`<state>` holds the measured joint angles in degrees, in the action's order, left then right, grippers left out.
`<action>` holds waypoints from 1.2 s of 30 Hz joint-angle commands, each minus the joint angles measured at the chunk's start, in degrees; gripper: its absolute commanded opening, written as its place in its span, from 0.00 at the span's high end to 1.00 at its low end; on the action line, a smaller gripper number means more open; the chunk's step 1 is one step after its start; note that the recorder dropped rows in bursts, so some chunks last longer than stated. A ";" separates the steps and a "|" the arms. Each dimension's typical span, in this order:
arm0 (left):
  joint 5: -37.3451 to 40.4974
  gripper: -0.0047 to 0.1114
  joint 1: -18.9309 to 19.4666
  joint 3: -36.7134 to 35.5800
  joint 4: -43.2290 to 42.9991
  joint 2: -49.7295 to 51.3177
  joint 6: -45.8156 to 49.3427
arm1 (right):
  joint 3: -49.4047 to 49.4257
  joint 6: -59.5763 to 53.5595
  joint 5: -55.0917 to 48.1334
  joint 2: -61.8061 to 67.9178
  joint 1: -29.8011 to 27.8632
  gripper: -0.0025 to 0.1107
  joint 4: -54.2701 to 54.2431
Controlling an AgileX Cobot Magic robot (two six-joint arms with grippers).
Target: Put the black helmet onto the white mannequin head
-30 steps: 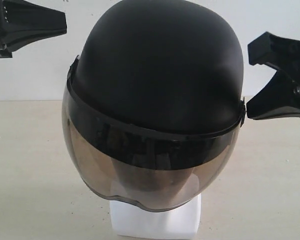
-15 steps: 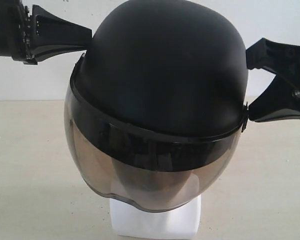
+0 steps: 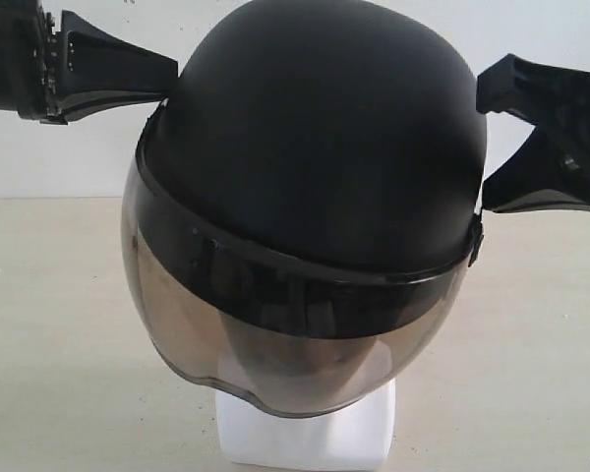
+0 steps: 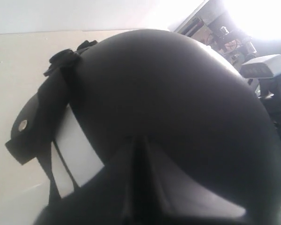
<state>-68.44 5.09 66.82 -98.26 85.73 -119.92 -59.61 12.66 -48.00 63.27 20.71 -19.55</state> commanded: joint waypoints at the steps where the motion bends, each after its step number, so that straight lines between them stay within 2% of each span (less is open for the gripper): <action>1: -1.52 0.92 -0.65 -1.73 -1.69 -1.41 -0.33 | 0.27 -0.04 1.69 2.05 -0.13 0.98 -1.10; 17: -1.52 0.92 -0.14 -8.79 -1.69 -3.16 -0.33 | 0.17 -1.27 6.27 2.56 -0.13 0.98 -0.83; 27: -1.52 0.92 1.07 -10.21 -1.69 -6.42 -0.33 | 0.17 -2.35 9.15 4.79 -0.13 0.98 -1.22; 36: -1.52 0.92 1.07 -14.76 -1.69 -6.76 1.22 | -2.13 -2.91 8.72 4.79 -0.13 0.98 -1.93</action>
<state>-68.47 6.57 53.67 -95.64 78.96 -119.79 -60.95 10.49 -37.86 67.89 20.12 -18.94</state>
